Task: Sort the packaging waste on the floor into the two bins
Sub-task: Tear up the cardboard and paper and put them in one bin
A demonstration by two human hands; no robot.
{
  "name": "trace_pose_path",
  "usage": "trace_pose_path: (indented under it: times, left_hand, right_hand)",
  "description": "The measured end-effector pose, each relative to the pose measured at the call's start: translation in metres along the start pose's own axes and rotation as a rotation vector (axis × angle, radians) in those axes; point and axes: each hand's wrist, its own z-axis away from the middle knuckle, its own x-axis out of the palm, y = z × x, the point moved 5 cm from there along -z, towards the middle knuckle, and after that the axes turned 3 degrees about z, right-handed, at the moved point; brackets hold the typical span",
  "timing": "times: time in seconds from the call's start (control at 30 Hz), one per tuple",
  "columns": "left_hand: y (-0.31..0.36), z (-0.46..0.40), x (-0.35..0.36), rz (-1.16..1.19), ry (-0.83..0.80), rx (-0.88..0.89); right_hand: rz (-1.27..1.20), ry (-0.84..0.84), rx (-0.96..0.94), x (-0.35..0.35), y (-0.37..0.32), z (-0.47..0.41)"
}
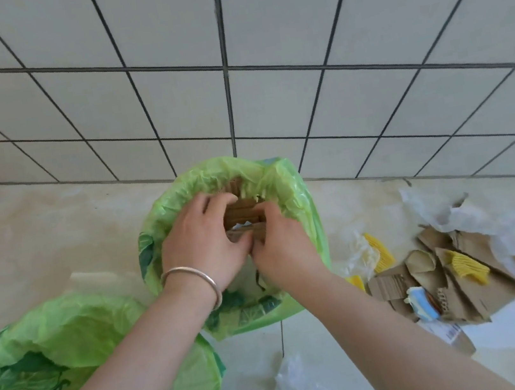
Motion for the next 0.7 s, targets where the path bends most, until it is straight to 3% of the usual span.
trace_pose_path:
  times: [0.1,0.33,0.57,0.7]
  left_hand:
    - [0.033,0.003,0.000,0.106,0.067,0.154]
    - [0.123,0.025,0.055,0.309,-0.058,0.374]
    - [0.161,0.052,0.152,0.414,-0.356,0.229]
    - [0.159,0.076,0.208,0.408,-0.517,0.141]
  right_hand:
    - [-0.025,0.095,-0.032,-0.025,0.015,0.018]
    - [0.079,0.239,0.004,-0.076,0.092,0.057]
    - [0.022,0.204,0.249,-0.076,0.195,0.081]
    - [-0.008,0.015,0.399,-0.040,0.251,0.102]
